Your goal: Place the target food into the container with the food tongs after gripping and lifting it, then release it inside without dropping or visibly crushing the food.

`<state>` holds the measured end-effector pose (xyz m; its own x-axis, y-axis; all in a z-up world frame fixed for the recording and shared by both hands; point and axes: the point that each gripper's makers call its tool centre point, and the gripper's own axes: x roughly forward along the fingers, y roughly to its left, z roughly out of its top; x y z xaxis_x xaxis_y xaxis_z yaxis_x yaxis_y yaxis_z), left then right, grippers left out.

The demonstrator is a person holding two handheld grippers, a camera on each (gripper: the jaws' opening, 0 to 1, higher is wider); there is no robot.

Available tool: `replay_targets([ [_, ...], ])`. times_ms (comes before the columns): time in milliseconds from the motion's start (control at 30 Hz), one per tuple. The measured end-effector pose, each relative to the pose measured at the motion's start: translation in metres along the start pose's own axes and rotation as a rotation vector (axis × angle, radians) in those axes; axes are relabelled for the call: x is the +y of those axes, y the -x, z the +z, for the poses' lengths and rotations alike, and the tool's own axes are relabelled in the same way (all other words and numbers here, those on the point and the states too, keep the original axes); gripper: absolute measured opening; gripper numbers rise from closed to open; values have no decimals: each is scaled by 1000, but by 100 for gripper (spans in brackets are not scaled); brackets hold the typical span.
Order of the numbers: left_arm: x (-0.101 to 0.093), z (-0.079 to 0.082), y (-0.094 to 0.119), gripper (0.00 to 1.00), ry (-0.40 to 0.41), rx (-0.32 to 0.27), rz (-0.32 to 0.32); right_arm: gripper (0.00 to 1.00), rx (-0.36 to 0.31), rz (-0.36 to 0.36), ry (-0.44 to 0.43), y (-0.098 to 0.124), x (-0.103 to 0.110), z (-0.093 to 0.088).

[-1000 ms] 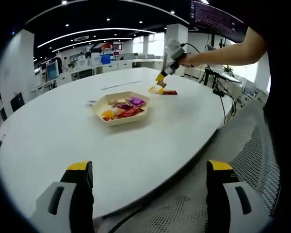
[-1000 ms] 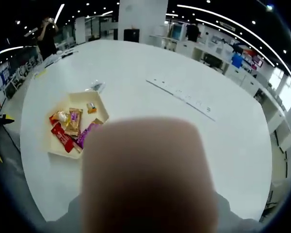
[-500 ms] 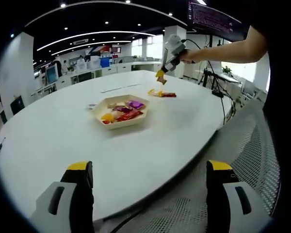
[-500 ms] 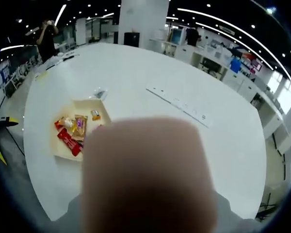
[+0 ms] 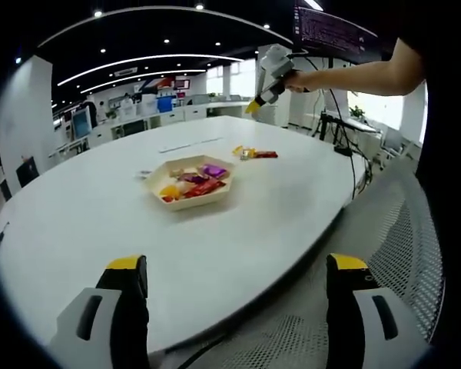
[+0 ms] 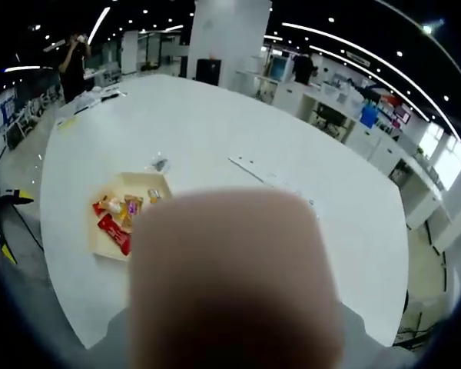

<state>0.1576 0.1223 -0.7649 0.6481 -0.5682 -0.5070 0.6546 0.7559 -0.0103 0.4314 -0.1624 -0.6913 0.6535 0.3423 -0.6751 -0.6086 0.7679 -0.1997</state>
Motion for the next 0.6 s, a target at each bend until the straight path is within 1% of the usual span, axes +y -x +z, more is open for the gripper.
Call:
replay_targets([
  [133, 0, 1, 0, 94, -1, -5, 1, 17, 4, 1, 2, 1, 2, -1],
  [267, 0, 2, 0, 94, -2, -8, 0, 18, -2, 2, 3, 3, 3, 2],
  [433, -1, 2, 1, 94, -3, -5, 1, 18, -7, 8, 5, 0, 6, 6],
  [600, -1, 1, 1, 94, -3, -2, 2, 19, -5, 16, 3, -5, 7, 5],
])
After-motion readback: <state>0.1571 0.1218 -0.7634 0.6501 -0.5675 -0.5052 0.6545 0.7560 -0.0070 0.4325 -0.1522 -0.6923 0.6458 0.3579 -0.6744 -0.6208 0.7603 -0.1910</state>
